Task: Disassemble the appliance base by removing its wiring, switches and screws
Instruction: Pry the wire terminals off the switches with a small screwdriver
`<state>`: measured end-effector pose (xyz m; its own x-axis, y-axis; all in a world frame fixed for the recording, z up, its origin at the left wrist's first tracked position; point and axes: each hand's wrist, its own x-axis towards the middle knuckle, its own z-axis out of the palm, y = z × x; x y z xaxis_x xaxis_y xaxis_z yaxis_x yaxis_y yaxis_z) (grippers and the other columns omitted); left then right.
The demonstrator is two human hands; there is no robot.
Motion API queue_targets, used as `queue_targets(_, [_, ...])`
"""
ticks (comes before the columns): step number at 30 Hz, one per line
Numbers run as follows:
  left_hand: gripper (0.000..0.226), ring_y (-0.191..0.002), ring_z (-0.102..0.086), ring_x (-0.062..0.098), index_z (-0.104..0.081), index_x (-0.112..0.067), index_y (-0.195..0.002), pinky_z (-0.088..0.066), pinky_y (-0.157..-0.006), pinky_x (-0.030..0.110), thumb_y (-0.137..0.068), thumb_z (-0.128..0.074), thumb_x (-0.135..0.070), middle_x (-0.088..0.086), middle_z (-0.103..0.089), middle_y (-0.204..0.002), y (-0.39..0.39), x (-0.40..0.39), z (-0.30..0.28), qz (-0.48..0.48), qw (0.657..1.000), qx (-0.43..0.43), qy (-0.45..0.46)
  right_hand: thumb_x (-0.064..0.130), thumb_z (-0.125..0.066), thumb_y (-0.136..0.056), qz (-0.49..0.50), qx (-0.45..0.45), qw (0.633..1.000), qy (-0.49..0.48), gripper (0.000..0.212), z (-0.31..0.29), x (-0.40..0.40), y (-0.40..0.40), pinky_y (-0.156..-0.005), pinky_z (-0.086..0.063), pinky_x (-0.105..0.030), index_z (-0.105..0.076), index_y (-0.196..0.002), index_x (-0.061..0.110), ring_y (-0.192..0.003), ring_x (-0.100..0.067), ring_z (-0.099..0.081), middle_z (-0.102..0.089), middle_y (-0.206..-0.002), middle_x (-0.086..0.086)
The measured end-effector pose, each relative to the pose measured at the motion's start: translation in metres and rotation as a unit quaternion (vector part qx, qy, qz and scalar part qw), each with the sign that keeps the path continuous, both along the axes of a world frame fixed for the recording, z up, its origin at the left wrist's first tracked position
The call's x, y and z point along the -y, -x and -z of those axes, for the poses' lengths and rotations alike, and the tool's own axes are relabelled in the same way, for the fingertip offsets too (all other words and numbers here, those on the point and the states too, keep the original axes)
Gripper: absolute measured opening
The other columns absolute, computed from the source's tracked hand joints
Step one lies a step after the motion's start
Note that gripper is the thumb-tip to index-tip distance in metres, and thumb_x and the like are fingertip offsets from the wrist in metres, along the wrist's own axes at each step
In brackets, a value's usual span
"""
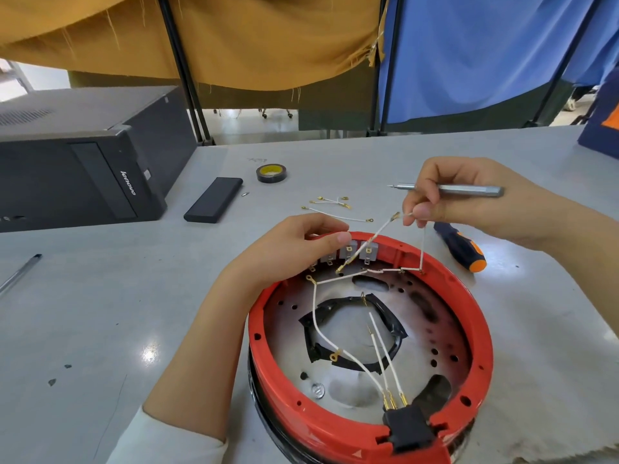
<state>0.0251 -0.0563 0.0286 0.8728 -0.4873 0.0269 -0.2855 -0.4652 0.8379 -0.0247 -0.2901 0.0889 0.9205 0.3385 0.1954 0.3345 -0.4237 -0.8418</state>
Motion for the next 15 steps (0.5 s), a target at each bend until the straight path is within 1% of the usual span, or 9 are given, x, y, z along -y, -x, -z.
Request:
queue_targets(2, [0.024,-0.095,-0.06,-0.006,-0.066,-0.03,-0.111,-0.042,-0.084,0.012,-0.089,-0.059,-0.039,-0.021,-0.067,-0.098,0.0,0.0,0.0,-0.005,1.0,-0.003,0.005,-0.007,-0.059,-0.085,0.008,0.005,0.999,-0.05,0.033,0.003,-0.002,-0.003,-0.068,-0.052,-0.019,-0.051,-0.066,0.019,-0.08,-0.017,-0.07,-0.068,-0.075,-0.004])
queue_targets(4, [0.02,-0.085,-0.058,-0.012,-0.066,-0.031,-0.108,-0.039,-0.075,0.003,-0.091,-0.057,-0.035,-0.027,-0.066,-0.089,-0.001,0.0,0.0,-0.011,1.0,0.002,0.005,-0.004,-0.06,-0.085,0.03,0.014,0.995,-0.098,0.029,0.007,-0.008,-0.007,-0.069,-0.053,-0.021,-0.049,-0.069,0.018,-0.08,-0.02,-0.069,-0.07,-0.073,-0.002])
queue_targets(5, [0.019,-0.086,-0.058,-0.013,-0.066,-0.031,-0.109,-0.039,-0.075,0.002,-0.092,-0.057,-0.034,-0.027,-0.066,-0.091,-0.001,0.0,0.0,-0.014,1.0,0.004,0.004,-0.004,-0.06,-0.085,0.042,0.017,0.992,-0.121,0.028,0.009,-0.012,-0.011,-0.069,-0.054,-0.023,-0.048,-0.071,0.017,-0.078,-0.022,-0.067,-0.07,-0.073,-0.001])
queue_targets(7, [0.02,-0.095,-0.058,-0.008,-0.066,-0.031,-0.11,-0.04,-0.081,0.005,-0.092,-0.056,-0.034,-0.023,-0.066,-0.1,-0.001,0.0,0.0,-0.021,1.0,0.003,0.0,-0.003,-0.059,-0.087,0.064,0.017,0.984,-0.165,0.026,0.01,-0.022,-0.018,-0.067,-0.054,-0.024,-0.047,-0.074,0.017,-0.067,-0.019,-0.064,-0.072,-0.077,-0.002])
queue_targets(9, [0.02,-0.098,-0.058,-0.007,-0.066,-0.032,-0.109,-0.039,-0.082,0.005,-0.092,-0.056,-0.035,-0.022,-0.066,-0.102,-0.002,-0.001,0.0,-0.027,1.0,-0.002,0.004,-0.001,-0.059,-0.088,0.091,0.001,0.972,-0.217,0.026,0.011,-0.03,-0.027,-0.061,-0.053,-0.025,-0.048,-0.075,0.018,-0.057,-0.015,-0.06,-0.073,-0.083,-0.005])
queue_targets(11, [0.018,-0.098,-0.057,-0.006,-0.066,-0.032,-0.107,-0.039,-0.082,0.005,-0.092,-0.056,-0.033,-0.022,-0.066,-0.101,-0.003,-0.001,0.001,-0.03,0.999,-0.004,0.009,0.002,-0.061,-0.088,0.139,-0.024,0.955,-0.26,0.025,0.011,-0.035,-0.04,-0.054,-0.049,-0.025,-0.05,-0.075,0.02,-0.053,-0.014,-0.058,-0.074,-0.086,-0.006])
queue_targets(13, [0.017,-0.099,-0.058,-0.004,-0.066,-0.032,-0.106,-0.04,-0.086,0.008,-0.093,-0.056,-0.029,-0.021,-0.066,-0.101,-0.004,-0.001,0.003,-0.029,1.0,-0.001,0.01,0.003,-0.061,-0.088,0.193,-0.041,0.947,-0.253,0.023,0.013,-0.036,-0.057,-0.049,-0.046,-0.024,-0.051,-0.077,0.021,-0.052,-0.013,-0.057,-0.074,-0.085,-0.005])
queue_targets(15, [0.017,-0.1,-0.059,0.0,-0.066,-0.032,-0.105,-0.042,-0.091,0.015,-0.093,-0.056,-0.024,-0.019,-0.066,-0.102,-0.005,-0.001,0.004,-0.029,0.999,0.0,0.013,0.003,-0.062,-0.088,0.226,-0.066,0.949,-0.209,0.021,0.017,-0.034,-0.075,-0.046,-0.045,-0.023,-0.052,-0.08,0.02,-0.05,-0.012,-0.057,-0.074,-0.085,-0.005])
